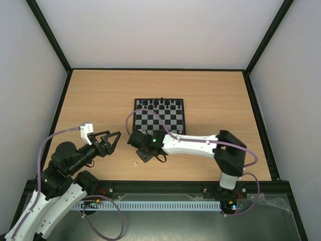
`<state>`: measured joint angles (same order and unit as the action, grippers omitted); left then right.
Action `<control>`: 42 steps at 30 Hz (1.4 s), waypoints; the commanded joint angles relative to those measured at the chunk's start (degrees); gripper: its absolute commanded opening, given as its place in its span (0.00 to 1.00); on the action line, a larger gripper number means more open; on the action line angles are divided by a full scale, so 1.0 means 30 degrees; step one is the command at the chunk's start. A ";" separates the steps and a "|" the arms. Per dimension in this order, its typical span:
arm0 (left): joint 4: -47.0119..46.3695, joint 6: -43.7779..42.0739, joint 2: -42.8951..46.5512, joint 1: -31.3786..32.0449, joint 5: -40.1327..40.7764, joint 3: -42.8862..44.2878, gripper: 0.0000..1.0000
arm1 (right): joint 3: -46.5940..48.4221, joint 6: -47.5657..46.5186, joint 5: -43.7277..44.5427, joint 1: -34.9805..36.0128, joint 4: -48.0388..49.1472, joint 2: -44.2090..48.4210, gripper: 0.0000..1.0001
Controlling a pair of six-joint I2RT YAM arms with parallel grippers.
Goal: Set up the chess pieces on the board
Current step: Pick up the chess piece at the center of the board, then place the chess piece on the chessboard.
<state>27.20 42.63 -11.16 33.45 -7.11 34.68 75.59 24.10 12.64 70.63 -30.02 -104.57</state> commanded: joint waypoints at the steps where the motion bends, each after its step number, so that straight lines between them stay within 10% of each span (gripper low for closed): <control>1: -0.0975 -0.0104 -0.0586 -0.0050 -0.0500 -0.0196 0.99 | -0.1488 0.0905 0.1852 -0.0120 -0.2358 0.2820 0.07; 13: -0.2662 -0.0146 -0.2517 -0.0062 -0.1412 -0.0975 0.99 | -0.6052 0.0857 0.2309 -0.6200 -0.3030 0.9182 0.08; 42: -0.2706 -0.0529 -0.3121 -0.0049 -0.1437 -0.0936 0.99 | -0.5381 -0.1111 0.0043 -0.9130 -0.0305 0.4559 0.05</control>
<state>20.05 41.76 -20.29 33.45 -10.94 31.81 57.67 21.61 13.15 43.42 -30.50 -89.45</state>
